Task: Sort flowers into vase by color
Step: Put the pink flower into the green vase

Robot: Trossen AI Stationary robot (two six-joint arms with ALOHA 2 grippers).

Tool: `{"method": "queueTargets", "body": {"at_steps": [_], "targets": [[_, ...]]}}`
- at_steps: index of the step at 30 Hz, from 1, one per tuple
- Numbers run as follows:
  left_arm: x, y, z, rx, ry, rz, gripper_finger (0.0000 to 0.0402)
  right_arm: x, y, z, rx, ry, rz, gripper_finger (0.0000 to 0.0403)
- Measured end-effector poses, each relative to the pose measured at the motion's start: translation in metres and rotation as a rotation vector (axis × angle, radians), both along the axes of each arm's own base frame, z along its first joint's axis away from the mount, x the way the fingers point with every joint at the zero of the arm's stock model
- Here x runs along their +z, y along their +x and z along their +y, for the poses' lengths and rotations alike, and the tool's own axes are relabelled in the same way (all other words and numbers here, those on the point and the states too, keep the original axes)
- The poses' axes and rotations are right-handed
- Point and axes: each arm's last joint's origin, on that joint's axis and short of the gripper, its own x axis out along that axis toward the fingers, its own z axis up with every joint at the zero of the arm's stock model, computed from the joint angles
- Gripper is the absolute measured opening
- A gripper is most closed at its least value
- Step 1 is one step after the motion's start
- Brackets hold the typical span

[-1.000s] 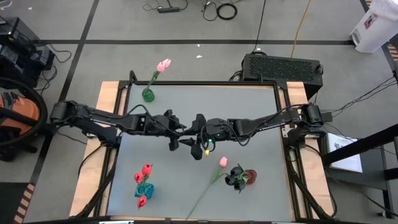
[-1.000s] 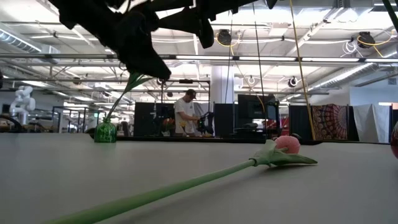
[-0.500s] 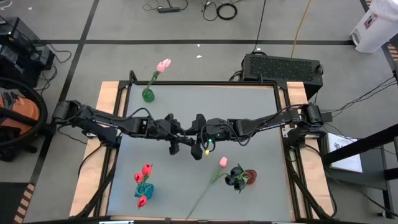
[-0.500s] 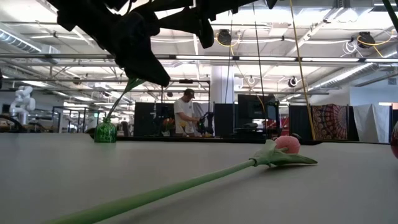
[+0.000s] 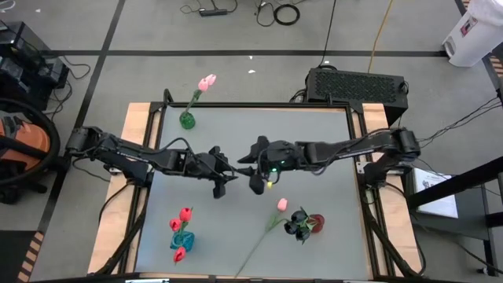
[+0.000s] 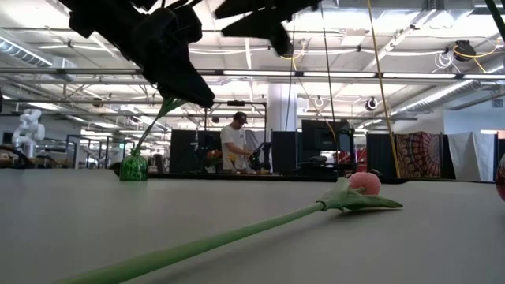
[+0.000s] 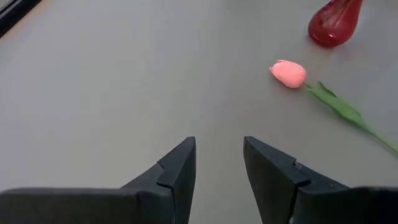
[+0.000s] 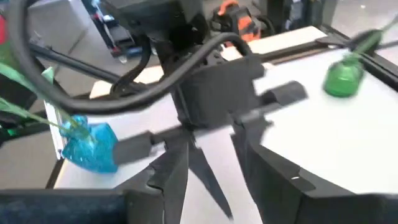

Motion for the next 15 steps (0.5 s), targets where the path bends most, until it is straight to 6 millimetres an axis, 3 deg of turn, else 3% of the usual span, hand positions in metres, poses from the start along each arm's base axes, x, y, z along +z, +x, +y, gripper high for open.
{"method": "queueTargets", "body": {"at_steps": [5,10,15], "targets": [[0.001,0.001,0.0,0.001,-0.001,-0.009,0.0141,0.031,-0.032,0.001,0.036,-0.073,0.023,0.0153],[0.004,0.003,0.0,0.001,-0.005,-0.052,0.0141,0.065,-0.076,0.009,0.119,-0.181,0.035,0.0153],[0.008,0.005,0.0,0.001,-0.008,-0.093,0.0141,0.072,-0.123,0.02,0.209,-0.239,0.068,0.0153]]}}
